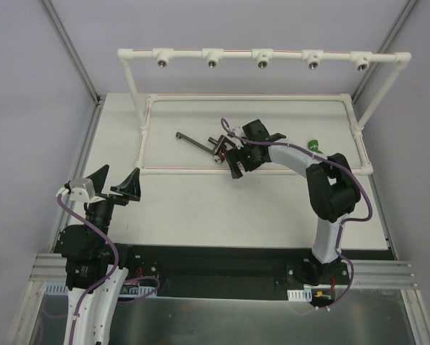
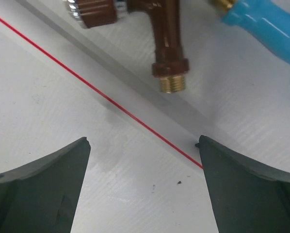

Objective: Install the water faucets

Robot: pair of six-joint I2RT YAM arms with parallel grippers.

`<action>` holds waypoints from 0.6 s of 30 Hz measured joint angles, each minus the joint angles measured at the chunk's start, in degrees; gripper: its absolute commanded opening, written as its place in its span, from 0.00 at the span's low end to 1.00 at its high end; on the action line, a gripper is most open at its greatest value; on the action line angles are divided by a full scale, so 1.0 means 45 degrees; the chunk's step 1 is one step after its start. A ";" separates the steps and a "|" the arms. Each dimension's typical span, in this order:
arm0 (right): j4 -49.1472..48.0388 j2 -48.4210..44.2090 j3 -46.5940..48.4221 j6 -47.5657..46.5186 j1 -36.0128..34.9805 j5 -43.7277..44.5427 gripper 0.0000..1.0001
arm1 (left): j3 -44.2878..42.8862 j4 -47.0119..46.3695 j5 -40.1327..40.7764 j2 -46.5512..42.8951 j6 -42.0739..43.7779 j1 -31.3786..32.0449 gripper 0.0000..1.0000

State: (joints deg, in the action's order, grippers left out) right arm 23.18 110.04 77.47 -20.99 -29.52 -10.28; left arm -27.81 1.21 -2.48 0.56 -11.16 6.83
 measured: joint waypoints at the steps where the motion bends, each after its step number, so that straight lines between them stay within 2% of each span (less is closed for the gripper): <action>1: -0.0160 -0.0068 -0.0102 0.0039 -0.0204 0.0019 0.98 | 0.0000 0.0005 0.0000 0.0000 0.0000 0.0000 0.99; 7: -0.0787 -0.0335 -0.0291 0.0821 -0.1821 -0.0010 0.99 | 0.0000 0.0005 0.0000 0.0000 0.0000 0.0000 0.99; 13: -0.0291 -0.0209 -0.0282 0.2176 -0.3847 -0.0248 0.99 | 0.0000 0.0005 0.0000 0.0000 0.0005 0.0000 0.99; 18: -0.0097 0.0068 -0.0131 0.2526 -0.4527 -0.0189 0.98 | 0.0000 0.0010 0.0005 0.0000 0.0005 0.0000 0.99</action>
State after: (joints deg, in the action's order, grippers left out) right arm 22.74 110.34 76.88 -9.63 -49.89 -11.14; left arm -27.81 1.26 -2.46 0.56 -11.14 6.83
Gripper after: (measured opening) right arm 0.988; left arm 0.992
